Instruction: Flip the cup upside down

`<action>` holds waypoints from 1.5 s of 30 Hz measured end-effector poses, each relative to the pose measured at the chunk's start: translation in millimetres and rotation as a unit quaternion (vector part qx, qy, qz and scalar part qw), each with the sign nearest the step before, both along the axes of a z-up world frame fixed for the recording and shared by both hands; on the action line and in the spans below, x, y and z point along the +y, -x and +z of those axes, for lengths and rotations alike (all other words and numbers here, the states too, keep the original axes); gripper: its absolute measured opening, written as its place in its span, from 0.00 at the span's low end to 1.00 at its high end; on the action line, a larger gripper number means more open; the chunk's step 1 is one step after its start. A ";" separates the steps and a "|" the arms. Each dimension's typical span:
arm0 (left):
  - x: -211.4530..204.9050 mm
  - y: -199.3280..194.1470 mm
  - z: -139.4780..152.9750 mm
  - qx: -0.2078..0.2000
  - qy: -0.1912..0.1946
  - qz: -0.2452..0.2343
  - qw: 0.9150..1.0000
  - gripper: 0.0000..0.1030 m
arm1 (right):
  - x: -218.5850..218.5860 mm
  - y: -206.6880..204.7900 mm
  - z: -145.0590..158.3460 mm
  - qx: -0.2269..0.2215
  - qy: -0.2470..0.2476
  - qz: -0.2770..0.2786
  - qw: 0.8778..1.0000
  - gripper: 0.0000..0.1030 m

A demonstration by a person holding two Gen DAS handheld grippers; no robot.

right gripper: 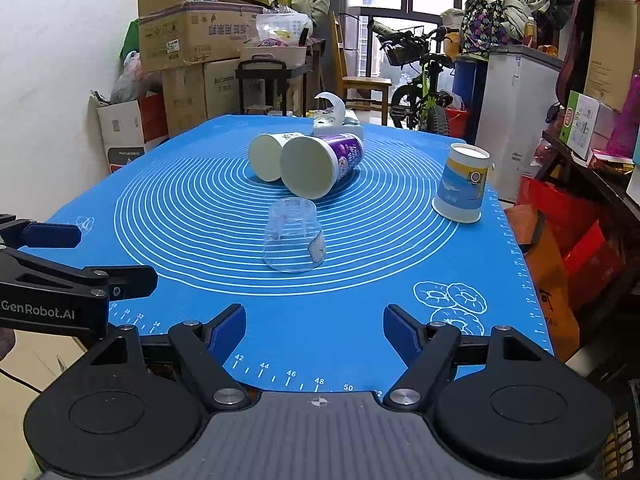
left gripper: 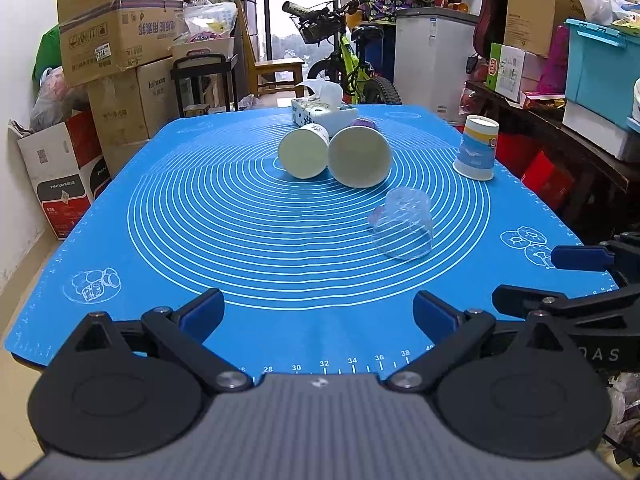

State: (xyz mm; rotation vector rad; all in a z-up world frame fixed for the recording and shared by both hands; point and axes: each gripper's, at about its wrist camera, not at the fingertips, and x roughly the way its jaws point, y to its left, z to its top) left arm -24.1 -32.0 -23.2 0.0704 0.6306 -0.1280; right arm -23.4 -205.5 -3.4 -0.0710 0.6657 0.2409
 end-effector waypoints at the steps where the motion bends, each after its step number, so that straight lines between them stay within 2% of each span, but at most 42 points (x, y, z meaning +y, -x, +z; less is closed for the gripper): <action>1: -0.3 0.1 0.0 0.000 0.000 0.000 1.000 0.97 | 0.1 -0.8 -0.5 0.000 0.000 0.000 1.000 0.77; 45: 0.4 0.8 -0.9 0.005 -0.002 0.000 1.000 0.97 | -0.3 4.1 0.7 0.002 0.003 -0.005 1.000 0.77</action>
